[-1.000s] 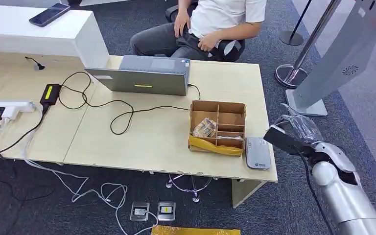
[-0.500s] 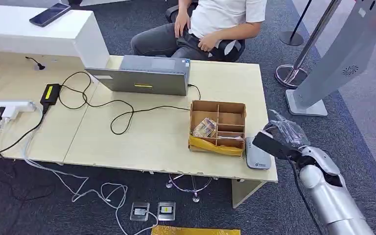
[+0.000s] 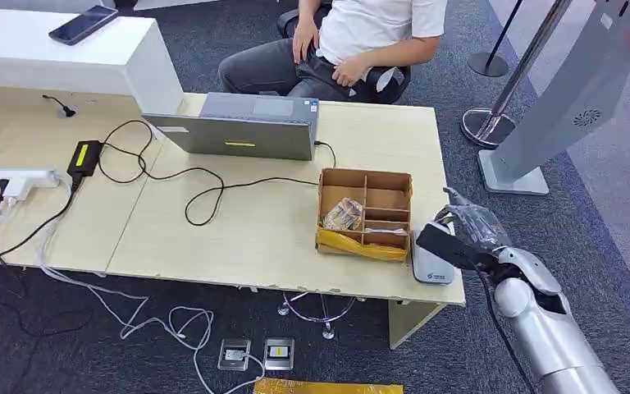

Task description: Pass the card to the sensor for recognition and then transmit it.

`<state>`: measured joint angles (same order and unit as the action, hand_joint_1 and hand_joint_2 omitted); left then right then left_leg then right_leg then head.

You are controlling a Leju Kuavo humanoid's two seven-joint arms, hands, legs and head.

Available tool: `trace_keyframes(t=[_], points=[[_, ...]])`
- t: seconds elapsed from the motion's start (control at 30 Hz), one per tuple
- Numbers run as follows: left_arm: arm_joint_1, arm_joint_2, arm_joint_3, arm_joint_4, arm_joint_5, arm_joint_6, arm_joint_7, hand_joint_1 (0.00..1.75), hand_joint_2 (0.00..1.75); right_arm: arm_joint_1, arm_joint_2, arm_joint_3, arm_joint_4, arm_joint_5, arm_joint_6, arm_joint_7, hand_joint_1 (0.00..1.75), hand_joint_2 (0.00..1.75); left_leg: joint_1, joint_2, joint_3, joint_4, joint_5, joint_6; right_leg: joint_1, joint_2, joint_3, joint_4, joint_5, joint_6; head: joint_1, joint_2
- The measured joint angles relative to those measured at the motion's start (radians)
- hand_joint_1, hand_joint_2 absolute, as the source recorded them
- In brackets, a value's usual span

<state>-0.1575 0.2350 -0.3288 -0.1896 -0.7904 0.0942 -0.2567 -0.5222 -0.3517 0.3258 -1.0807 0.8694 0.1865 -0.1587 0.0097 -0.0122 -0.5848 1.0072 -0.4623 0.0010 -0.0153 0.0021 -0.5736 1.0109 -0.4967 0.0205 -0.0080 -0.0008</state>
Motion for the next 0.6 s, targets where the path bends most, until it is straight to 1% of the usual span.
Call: trace_keyframes(t=[0.47, 0.6], points=[[0.001, 0.0, 0.01, 0.0, -0.006, 0.002, 0.0, 0.0, 1.75, 0.026, 0.004, 0.008, 0.01, 0.008, 0.034, 0.018, 1.75, 1.75, 0.0, 0.0, 0.0, 0.0, 0.0, 0.0, 0.0, 0.0, 0.0, 0.0, 0.0, 0.0, 0.0, 0.0], [0.002, -0.001, 0.02, 0.0, -0.006, 0.008, 0.002, 0.0, 1.75, 0.026, 0.008, 0.01, 0.024, 0.019, 0.032, 0.011, 1.75, 1.75, 0.0, 0.0, 0.0, 0.0, 0.0, 0.0, 0.0, 0.0, 0.0, 0.0, 0.0, 0.0, 0.0, 0.0]])
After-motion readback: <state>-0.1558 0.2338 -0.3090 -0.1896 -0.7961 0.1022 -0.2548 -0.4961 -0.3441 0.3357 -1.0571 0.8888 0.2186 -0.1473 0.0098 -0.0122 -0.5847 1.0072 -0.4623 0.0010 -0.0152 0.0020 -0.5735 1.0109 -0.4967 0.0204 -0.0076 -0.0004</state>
